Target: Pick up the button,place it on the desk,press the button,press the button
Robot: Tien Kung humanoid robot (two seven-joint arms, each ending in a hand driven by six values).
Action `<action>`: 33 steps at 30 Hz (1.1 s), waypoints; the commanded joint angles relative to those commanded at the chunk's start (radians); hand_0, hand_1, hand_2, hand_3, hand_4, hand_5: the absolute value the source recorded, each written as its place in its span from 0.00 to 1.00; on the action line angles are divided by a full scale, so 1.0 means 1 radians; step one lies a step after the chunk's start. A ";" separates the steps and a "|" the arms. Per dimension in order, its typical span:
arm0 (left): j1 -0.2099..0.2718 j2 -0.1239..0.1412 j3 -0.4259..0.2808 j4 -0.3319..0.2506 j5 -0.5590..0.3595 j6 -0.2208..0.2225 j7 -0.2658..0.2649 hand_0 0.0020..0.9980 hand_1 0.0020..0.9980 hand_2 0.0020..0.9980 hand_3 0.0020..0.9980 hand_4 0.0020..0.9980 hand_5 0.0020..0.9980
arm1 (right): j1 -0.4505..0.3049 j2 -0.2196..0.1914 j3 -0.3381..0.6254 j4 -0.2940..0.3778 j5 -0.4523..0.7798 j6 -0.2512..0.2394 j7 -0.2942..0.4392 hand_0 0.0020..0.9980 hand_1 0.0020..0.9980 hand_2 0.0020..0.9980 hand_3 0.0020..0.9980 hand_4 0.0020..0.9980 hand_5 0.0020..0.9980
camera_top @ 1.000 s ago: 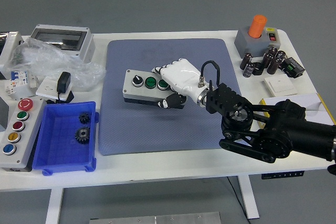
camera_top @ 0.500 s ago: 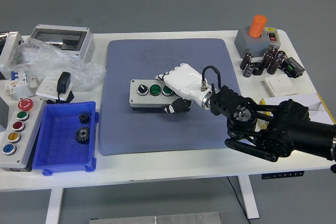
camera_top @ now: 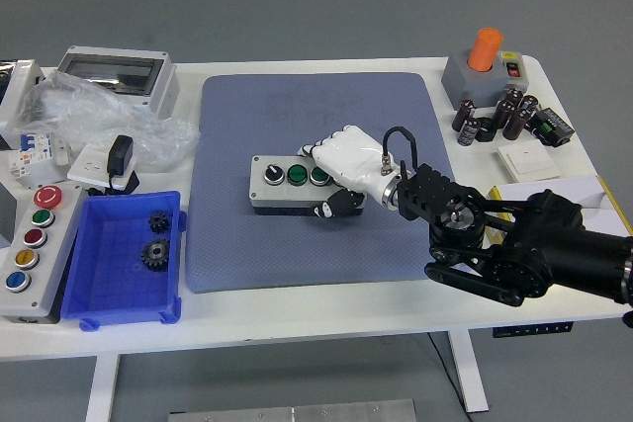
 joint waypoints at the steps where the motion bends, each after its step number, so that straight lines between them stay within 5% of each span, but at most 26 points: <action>1: 0.000 0.000 0.000 0.000 0.000 0.000 0.000 0.65 0.69 0.67 0.68 0.78 0.43 | -0.001 0.000 0.001 -0.001 -0.002 0.002 0.000 0.58 0.64 0.63 0.62 0.49 0.00; 5: 0.001 0.000 0.000 0.000 0.000 -0.001 0.000 0.65 0.69 0.67 0.68 0.78 0.43 | -0.001 0.001 -0.001 -0.001 -0.003 0.004 -0.001 0.58 0.64 0.63 0.62 0.49 0.00; 6: 0.001 0.000 0.000 0.000 0.000 -0.001 0.000 0.64 0.69 0.67 0.68 0.78 0.43 | -0.001 0.002 -0.002 -0.001 -0.003 0.004 -0.001 0.62 0.65 0.68 0.67 0.59 0.07; 17: 0.000 0.001 0.002 0.000 0.000 -0.005 0.000 0.64 0.69 0.66 0.68 0.79 0.43 | 0.000 0.003 -0.012 -0.002 0.009 0.013 -0.013 0.64 0.67 0.71 0.68 0.63 0.09; 18: 0.000 0.001 0.001 0.000 0.000 -0.005 0.000 0.64 0.69 0.66 0.68 0.79 0.43 | 0.000 0.003 -0.012 -0.003 0.009 0.015 -0.014 0.69 0.70 0.82 0.84 0.69 0.10; 33: 0.002 0.000 0.003 0.001 0.004 -0.015 0.001 0.64 0.69 0.64 0.67 0.79 0.42 | 0.003 -0.003 0.003 0.013 0.013 0.031 -0.021 0.70 0.71 0.90 0.97 0.82 0.17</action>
